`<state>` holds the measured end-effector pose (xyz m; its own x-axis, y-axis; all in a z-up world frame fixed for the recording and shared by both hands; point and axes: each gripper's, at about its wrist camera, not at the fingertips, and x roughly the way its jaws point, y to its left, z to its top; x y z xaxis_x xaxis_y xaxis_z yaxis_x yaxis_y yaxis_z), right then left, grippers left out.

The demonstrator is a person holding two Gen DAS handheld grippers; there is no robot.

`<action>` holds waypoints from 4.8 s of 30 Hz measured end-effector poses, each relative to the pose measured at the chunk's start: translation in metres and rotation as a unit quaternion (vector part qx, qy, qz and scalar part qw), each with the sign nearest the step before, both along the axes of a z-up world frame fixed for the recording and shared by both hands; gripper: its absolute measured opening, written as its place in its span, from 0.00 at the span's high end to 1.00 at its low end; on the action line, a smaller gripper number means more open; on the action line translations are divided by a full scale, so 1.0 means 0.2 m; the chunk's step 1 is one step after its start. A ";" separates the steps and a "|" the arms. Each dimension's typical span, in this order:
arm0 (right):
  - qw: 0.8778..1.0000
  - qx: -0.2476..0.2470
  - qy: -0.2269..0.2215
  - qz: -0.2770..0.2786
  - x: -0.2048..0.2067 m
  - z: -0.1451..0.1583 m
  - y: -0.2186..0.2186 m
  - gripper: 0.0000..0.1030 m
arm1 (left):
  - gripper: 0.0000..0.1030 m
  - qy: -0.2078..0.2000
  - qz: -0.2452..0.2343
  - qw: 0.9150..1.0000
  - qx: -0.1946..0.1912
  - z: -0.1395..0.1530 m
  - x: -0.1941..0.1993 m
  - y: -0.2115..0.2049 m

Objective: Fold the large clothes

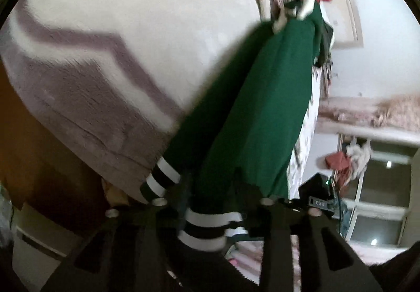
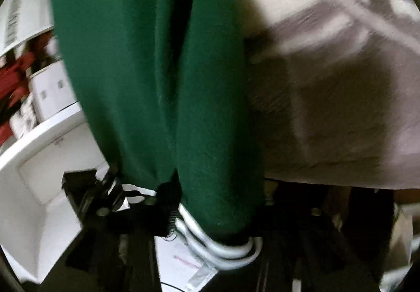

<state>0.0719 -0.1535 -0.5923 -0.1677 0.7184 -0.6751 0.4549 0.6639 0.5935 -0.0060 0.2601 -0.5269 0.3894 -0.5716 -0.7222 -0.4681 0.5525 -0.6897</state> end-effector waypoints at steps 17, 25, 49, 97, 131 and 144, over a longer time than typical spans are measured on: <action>0.984 -0.070 -0.144 -0.078 0.76 0.44 -0.52 0.44 | 0.42 -0.114 -0.070 0.985 0.105 0.30 1.53 -0.24; 0.982 -0.070 -0.162 -0.068 1.28 0.30 -0.50 0.44 | 0.97 -0.144 -0.103 0.979 0.098 0.30 1.96 -0.30; 0.964 -0.115 -0.241 -0.004 2.56 0.43 -0.56 0.45 | 0.42 -0.055 -0.006 0.998 0.032 0.00 1.97 0.11; 0.965 -0.223 -0.123 0.065 1.34 0.40 -0.14 0.40 | 0.40 -0.083 -0.196 0.972 0.102 0.03 1.53 -0.21; 0.998 -0.053 -0.037 -0.019 -0.63 0.17 -0.52 0.39 | 0.31 0.009 -0.127 0.991 0.047 -0.09 0.09 -0.27; 0.987 0.141 -0.054 -0.052 -0.51 -0.24 -0.25 0.27 | 0.31 -0.035 -0.103 0.994 -0.020 -0.22 0.08 -0.36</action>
